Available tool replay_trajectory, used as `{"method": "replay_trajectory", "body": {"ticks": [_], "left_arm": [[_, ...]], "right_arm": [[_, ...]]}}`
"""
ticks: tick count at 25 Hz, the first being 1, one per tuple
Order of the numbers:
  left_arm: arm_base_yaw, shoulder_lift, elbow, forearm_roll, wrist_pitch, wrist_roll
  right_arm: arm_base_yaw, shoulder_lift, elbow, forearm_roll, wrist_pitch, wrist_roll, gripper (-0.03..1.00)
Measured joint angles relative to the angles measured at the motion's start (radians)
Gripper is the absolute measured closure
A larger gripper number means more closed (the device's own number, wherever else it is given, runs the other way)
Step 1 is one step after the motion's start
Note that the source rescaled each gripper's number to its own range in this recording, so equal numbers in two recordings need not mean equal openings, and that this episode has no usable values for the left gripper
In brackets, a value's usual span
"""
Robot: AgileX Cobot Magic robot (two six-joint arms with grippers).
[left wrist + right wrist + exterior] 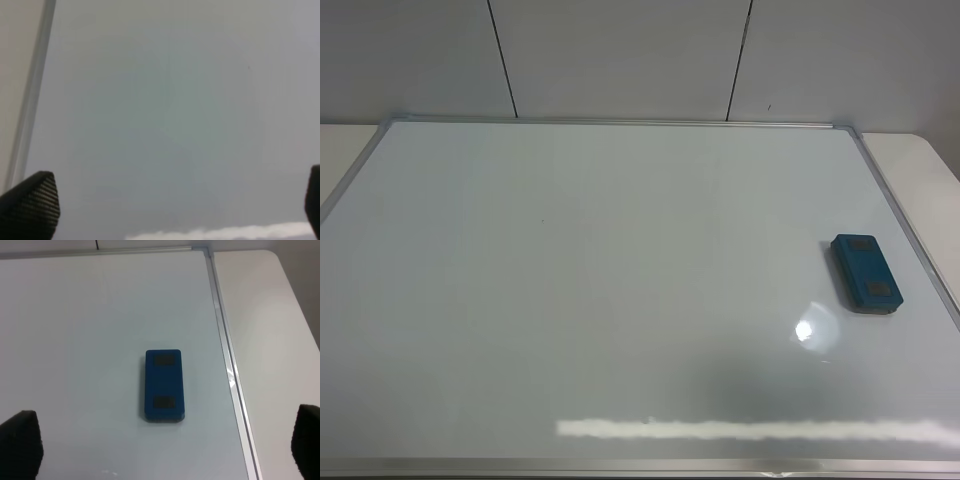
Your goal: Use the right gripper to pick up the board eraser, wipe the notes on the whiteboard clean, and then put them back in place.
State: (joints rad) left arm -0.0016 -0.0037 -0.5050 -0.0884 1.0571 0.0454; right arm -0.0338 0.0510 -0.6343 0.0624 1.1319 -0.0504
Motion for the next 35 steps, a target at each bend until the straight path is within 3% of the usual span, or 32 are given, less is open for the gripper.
{"method": "replay_trajectory", "body": {"ticks": [7,16,24,35], "left_arm": [[0.0,0.0,0.0,0.0,0.0,0.0],[0.0,0.0,0.0,0.0,0.0,0.0],[0.0,0.0,0.0,0.0,0.0,0.0],[0.0,0.0,0.0,0.0,0.0,0.0]], "right_arm": [[0.0,-0.01,0.079,-0.007,-0.003,0.001,-0.03],[0.006,-0.053,0.116,-0.087,-0.027,0.037,-0.03],[0.089,-0.053,0.116,-0.155,-0.027,0.113,-0.03],[0.047,-0.053,0.116,-0.155,-0.03,0.122,-0.03]]}}
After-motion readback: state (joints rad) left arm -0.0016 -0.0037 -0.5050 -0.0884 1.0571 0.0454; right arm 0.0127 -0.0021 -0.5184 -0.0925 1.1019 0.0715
